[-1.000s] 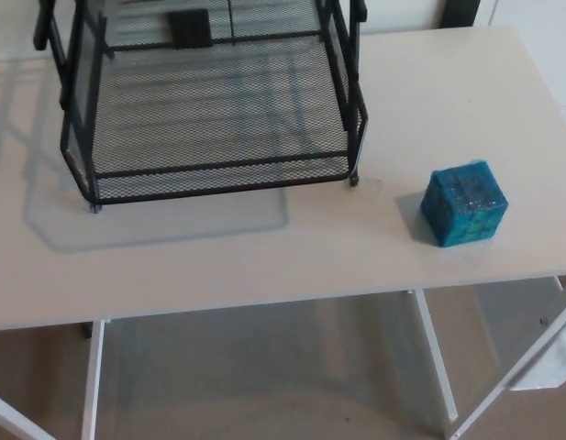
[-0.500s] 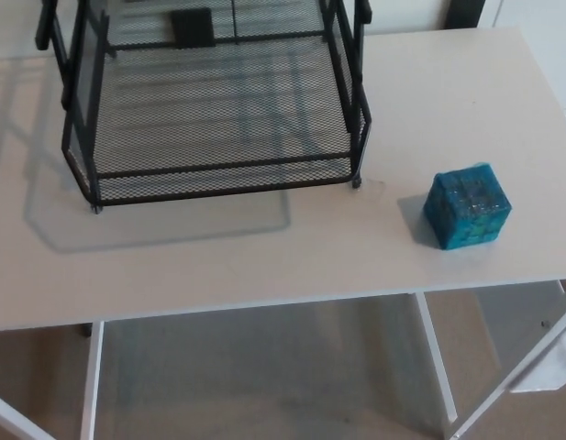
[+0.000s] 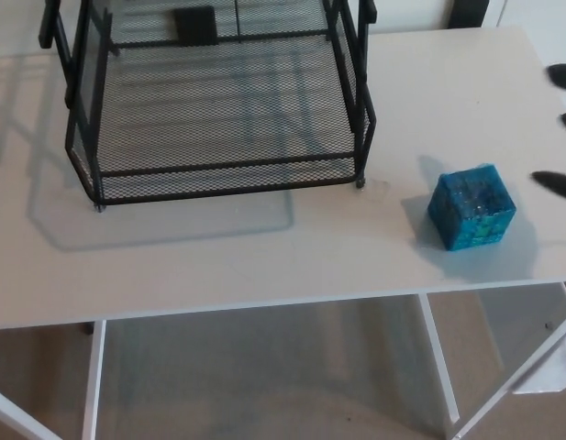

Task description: The robot walks towards a desk on which a file tray is kept in the middle and a cube is kept to its right. The robot lifts the cube using its right hand and places it on the file tray.

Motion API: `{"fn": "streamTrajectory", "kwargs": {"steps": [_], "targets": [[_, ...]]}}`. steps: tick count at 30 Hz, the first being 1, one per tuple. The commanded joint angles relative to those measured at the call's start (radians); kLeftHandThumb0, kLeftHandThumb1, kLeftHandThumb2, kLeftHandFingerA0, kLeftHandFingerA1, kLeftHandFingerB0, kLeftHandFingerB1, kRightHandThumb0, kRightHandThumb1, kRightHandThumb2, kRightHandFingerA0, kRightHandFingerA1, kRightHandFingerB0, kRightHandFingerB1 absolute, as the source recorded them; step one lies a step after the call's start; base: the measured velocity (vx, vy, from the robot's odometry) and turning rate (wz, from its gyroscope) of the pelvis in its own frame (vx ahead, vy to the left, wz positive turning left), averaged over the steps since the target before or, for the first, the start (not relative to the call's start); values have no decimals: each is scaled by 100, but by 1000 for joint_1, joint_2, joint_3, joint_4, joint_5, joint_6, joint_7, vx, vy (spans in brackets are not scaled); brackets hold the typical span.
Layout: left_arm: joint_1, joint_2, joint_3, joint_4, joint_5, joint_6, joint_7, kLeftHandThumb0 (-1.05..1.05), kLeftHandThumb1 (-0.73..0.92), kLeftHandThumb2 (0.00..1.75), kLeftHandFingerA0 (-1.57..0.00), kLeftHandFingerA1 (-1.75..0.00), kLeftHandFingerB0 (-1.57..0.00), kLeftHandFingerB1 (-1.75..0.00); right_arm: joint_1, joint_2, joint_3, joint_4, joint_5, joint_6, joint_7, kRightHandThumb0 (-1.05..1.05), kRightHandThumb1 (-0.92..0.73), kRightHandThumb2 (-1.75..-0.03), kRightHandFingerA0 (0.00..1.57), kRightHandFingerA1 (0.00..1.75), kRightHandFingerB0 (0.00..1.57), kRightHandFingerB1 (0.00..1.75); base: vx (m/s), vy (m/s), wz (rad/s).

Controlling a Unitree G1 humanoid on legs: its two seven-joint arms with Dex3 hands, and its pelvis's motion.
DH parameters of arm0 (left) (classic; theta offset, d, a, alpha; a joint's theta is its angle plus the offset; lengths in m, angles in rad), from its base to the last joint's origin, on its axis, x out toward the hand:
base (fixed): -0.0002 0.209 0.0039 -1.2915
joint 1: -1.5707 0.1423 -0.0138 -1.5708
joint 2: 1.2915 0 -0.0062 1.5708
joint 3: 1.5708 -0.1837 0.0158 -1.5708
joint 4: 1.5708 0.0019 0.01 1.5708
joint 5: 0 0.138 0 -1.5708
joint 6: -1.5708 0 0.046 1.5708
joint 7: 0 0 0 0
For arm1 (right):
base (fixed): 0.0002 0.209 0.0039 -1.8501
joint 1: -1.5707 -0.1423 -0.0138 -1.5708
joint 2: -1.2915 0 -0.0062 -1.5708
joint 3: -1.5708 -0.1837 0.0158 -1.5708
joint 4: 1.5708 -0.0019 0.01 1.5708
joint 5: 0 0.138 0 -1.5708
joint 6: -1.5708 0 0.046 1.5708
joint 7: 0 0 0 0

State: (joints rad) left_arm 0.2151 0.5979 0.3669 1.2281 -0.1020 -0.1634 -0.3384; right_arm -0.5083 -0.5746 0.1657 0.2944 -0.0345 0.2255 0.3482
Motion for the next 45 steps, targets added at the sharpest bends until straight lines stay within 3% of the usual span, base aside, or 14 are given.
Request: {"fn": "streamTrajectory", "kwargs": {"steps": [1, 5, 16, 17, 18, 22, 27, 29, 32, 34, 36, 37, 38, 45], "targets": [[-5, 17, -14, 12, 9, -6, 12, -105, 78, 66, -24, -104, 0, -90, -89, -2, 135, 40, -114, 140, 121, -72, -42, -81, 3, 37, 7, 23, 0, 0, 0], [0, 26, -29, 0, 21, -18, 8, -105, 60, 120, -45, -95, -1, -73, -143, -27, 257, 88, -227, 115, 150, -72, -43, -86, 0, 46, 6, 27, 0, 0, 0], [-6, 37, -62, 1, 32, -20, 9, -105, 58, 119, -50, -96, 0, -70, -250, -40, 430, 168, -384, 36, 122, -75, -59, -59, 5, 35, 6, 27, 0, 0, 0], [-5, 41, -74, -1, 43, -27, 8, -105, 77, 69, -33, -111, -1, -101, -240, -37, 433, 145, -385, 26, 116, -81, -47, -88, 0, 39, 10, 32, 0, 0, 0], [-4, 42, -76, -5, 43, -26, 8, -104, 58, 120, -54, -98, 0, -70, -233, -30, 428, 134, -373, 26, 116, -71, -59, -58, 4, 36, 8, 29, 0, 0, 0], [-5, 44, -86, -3, 41, -26, 11, -105, 58, 120, -58, -100, -3, -73, -206, -21, 452, 93, -402, -21, 104, -75, -45, -83, 4, 51, 3, 40, 0, 0, 0], [-9, 48, -104, -3, 45, -22, 20, -105, 79, 68, -42, -109, -12, -98, -177, -7, 458, 88, -429, -69, 85, -73, -45, -84, 7, 54, 3, 38, 0, 0, 0], [-4, 45, -105, -9, 39, -24, 12, -104, 59, 120, -60, -101, -9, -75, -160, 6, 448, 97, -429, -70, 76, -67, -44, -82, 8, 54, 3, 34, 0, 0, 0], [-4, 46, -106, -8, 34, -25, 9, -105, 79, 65, -41, -106, -8, -92, -163, 13, 460, 124, -470, -83, 62, -67, -44, -85, 11, 55, 1, 30, 0, 0, 0], [-5, 46, -109, -10, 34, -23, 8, -105, 58, 120, -55, -99, -7, -74, -172, 7, 493, 151, -536, -85, 49, -66, -62, -60, 18, 50, 6, 28, 0, 0, 0], [-6, 47, -113, -11, 37, -13, 12, -105, 79, 66, -42, -107, -11, -93, -172, 6, 500, 164, -552, -74, 57, -61, -60, -58, 21, 49, 4, 33, 0, 0, 0], [-2, 54, -126, -21, 49, -26, 9, -104, 59, 121, -57, -99, -7, -74, -181, -7, 531, 202, -587, -71, 81, -57, -60, -62, 26, 53, 5, 23, 0, 0, 0], [-3, 55, -129, -20, 49, -22, 10, -105, 80, 66, -42, -107, -9, -93, -183, -8, 537, 218, -594, -74, 86, -55, -45, -82, 29, 62, 2, 28, 0, 0, 0], [-13, 58, -161, -6, 67, -10, 29, -103, 78, 71, -41, -104, -15, -89, -166, -29, 611, 300, -701, -78, 39, -25, -38, -92, 55, 81, 4, 47, 0, 0, 2]]}}
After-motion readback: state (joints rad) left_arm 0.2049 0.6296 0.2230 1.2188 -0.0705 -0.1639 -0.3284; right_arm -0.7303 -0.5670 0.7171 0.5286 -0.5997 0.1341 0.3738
